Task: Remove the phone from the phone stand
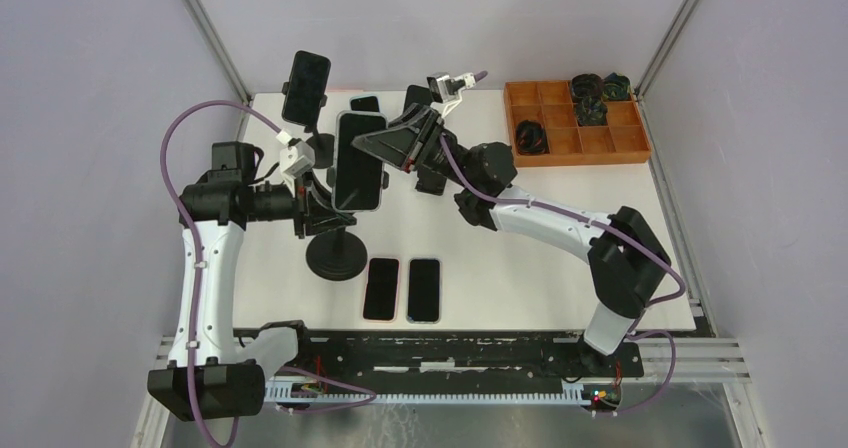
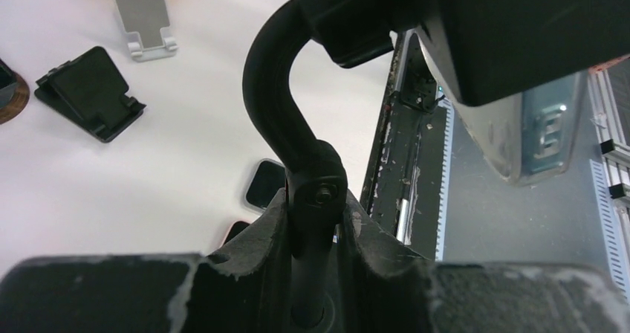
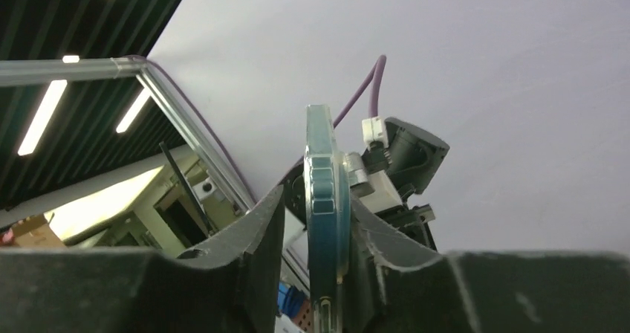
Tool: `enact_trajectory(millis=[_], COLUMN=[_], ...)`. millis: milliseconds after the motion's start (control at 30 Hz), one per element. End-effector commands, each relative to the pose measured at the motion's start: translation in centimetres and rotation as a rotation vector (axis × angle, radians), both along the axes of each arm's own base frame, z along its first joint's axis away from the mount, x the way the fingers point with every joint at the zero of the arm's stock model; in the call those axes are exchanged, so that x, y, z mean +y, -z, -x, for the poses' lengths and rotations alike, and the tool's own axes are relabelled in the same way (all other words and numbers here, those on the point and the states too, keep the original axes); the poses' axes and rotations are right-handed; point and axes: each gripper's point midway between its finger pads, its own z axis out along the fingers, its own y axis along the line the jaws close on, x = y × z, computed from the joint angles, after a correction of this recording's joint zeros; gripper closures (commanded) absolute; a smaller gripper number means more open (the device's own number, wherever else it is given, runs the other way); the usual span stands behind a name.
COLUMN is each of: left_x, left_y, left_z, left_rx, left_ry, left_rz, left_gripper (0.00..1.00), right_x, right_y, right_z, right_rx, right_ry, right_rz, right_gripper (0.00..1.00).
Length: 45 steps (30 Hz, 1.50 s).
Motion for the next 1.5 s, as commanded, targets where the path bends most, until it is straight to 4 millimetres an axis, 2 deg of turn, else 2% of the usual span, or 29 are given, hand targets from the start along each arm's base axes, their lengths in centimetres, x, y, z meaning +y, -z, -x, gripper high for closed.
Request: enact_trajectory(millis=[0, 100, 167, 267, 367, 533, 600, 633, 700, 867, 1033, 1100, 1200, 1267, 1333, 1467], left_x=[0.1, 0.1, 0.1, 0.0, 0.0, 0.1, 0.1, 0.1, 0.0, 0.1, 0.1, 0.1, 0.3, 0.7, 1.4, 2.4], left_y=[-1.8, -1.7, -1.6, -1.5, -1.1, -0.5, -0.4, -0.4, -0.4, -0.2, -0.3, -0.3, 0.0, 0.9, 2.1, 3.7], left_z=[-0.1, 0.0, 0.0, 0.1, 0.2, 0.6, 0.7, 0.7, 0.8, 0.7, 0.6, 0.6, 0.0, -1.2, -3.1, -5.5], left_rx=[-0.075, -0.077, -0.070, -0.059, -0.051, -0.046, -0.045, -0.045, -0.043, -0.051, -0.057, -0.059, -0.061, -0.060, -0.059, -0.063], left_ry=[-0.005, -0.006, -0.002, 0.001, 0.001, 0.005, 0.007, 0.008, 0.010, 0.010, 0.011, 0.010, 0.001, -0.038, -0.106, -0.210], left_rz=[-0.006, -0.010, -0.005, 0.004, -0.003, -0.032, -0.038, -0.039, -0.041, -0.060, -0.063, -0.064, -0.078, -0.105, -0.142, -0.185], left_gripper=[0.98, 0.98, 0.98, 0.98, 0.98, 0.98, 0.98, 0.98, 0.98, 0.98, 0.98, 0.98, 0.98, 0.98, 0.98, 0.98], right_x=[-2.7, -2.7, -2.6, -2.6, -2.4, -1.4, -1.1, -1.0, -0.8, -0.6, -0.6, -0.5, -0.9, -1.3, -1.7, -3.1], right_y=[-2.1, 0.3, 1.5, 1.9, 1.3, 1.2, 1.2, 1.3, 1.5, 1.8, 2.3, 2.4, 1.8, 0.9, 0.1, -1.9], right_z=[5.3, 6.3, 6.9, 7.2, 7.2, 6.6, 6.4, 6.3, 6.0, 6.0, 6.1, 6.0, 6.2, 6.4, 6.7, 7.7], right_rx=[-0.199, -0.246, -0.266, -0.285, -0.302, -0.304, -0.304, -0.300, -0.290, -0.295, -0.292, -0.293, -0.304, -0.318, -0.335, -0.351], right_ry=[-0.085, -0.124, -0.151, -0.167, -0.179, -0.198, -0.199, -0.198, -0.197, -0.206, -0.204, -0.197, -0.184, -0.163, -0.148, -0.133], right_rz=[-0.024, 0.057, 0.092, 0.093, 0.086, 0.104, 0.107, 0.110, 0.115, 0.122, 0.147, 0.166, 0.171, 0.176, 0.174, 0.141], right_gripper=[0.54, 0.39, 0.38, 0.44, 0.51, 0.65, 0.63, 0.58, 0.55, 0.51, 0.67, 0.77, 0.92, 0.99, 1.00, 1.00])
